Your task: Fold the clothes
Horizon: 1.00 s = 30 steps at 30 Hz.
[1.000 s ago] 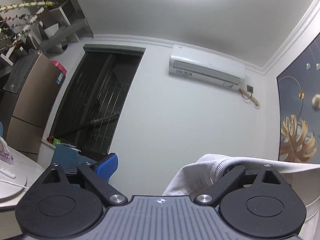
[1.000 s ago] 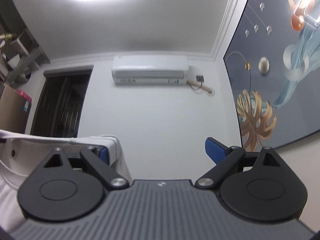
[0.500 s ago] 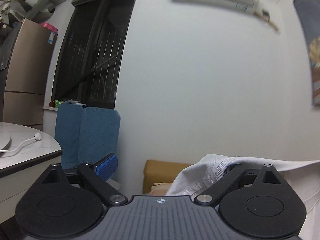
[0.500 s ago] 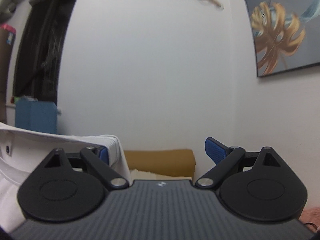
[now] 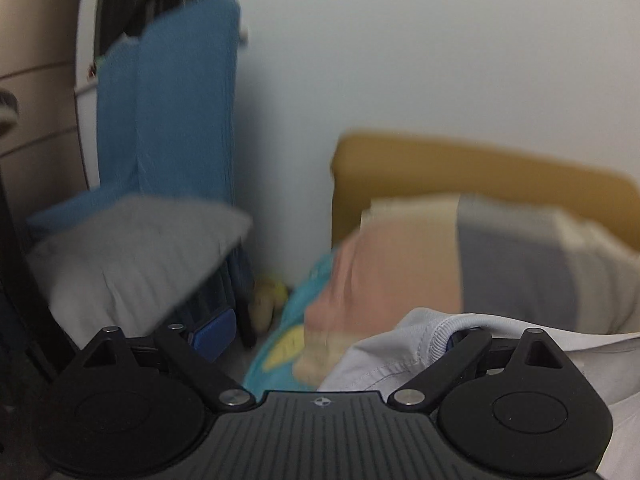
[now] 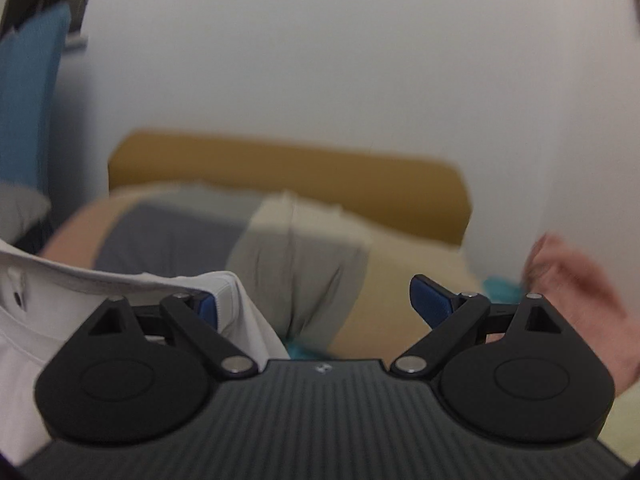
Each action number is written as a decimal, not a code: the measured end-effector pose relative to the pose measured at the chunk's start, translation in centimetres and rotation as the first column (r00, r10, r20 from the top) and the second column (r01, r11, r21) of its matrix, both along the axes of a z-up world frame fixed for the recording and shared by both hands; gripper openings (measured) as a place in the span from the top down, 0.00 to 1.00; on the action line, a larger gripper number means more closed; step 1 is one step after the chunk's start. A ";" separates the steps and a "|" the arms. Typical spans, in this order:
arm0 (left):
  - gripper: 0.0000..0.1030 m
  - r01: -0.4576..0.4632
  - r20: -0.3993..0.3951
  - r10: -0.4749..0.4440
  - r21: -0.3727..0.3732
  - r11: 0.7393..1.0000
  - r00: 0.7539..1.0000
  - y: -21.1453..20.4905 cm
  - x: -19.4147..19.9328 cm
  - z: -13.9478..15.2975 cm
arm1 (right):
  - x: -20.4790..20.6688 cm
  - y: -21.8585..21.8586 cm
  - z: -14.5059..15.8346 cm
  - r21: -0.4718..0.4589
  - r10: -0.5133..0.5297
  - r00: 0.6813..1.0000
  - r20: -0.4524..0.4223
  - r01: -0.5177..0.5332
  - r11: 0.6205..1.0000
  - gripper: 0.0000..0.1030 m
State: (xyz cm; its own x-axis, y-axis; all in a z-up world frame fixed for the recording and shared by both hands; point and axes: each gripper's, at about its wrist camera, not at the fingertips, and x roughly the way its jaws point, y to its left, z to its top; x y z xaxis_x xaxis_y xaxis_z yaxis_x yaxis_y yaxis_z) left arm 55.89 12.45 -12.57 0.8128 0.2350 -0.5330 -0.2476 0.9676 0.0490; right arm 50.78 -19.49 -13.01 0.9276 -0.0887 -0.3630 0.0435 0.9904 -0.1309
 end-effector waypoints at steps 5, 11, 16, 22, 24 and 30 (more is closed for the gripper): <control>0.06 0.054 -0.259 -0.067 -0.056 0.997 0.964 1.6 5.0 -4.8 | 6.1 0.9 -5.8 0.118 0.116 0.956 -0.269 -0.087 0.989 0.09; 0.02 0.155 -0.459 -0.235 -0.205 0.966 0.857 3.3 8.4 -5.8 | 8.7 3.5 -7.5 0.241 0.278 0.811 -0.515 -0.175 0.955 0.09; 0.00 0.189 -0.319 -0.241 -0.187 0.964 0.917 4.1 4.9 -2.2 | 5.7 3.6 -5.2 0.350 0.295 0.870 -0.394 -0.155 0.924 0.09; 0.00 0.190 -0.165 -0.216 -0.160 0.969 0.962 3.5 -4.6 0.8 | -3.1 3.2 -0.7 0.351 0.294 0.934 -0.202 -0.211 0.912 0.09; 0.00 0.191 -0.136 -0.208 -0.134 0.973 0.969 2.6 -8.7 2.3 | -7.1 2.7 1.1 0.348 0.293 0.942 -0.165 -0.222 0.911 0.09; 0.00 0.183 -0.033 -0.190 -0.140 0.973 0.981 0.2 -23.5 7.1 | -20.5 1.3 6.6 0.375 0.260 0.962 -0.084 -0.211 0.903 0.09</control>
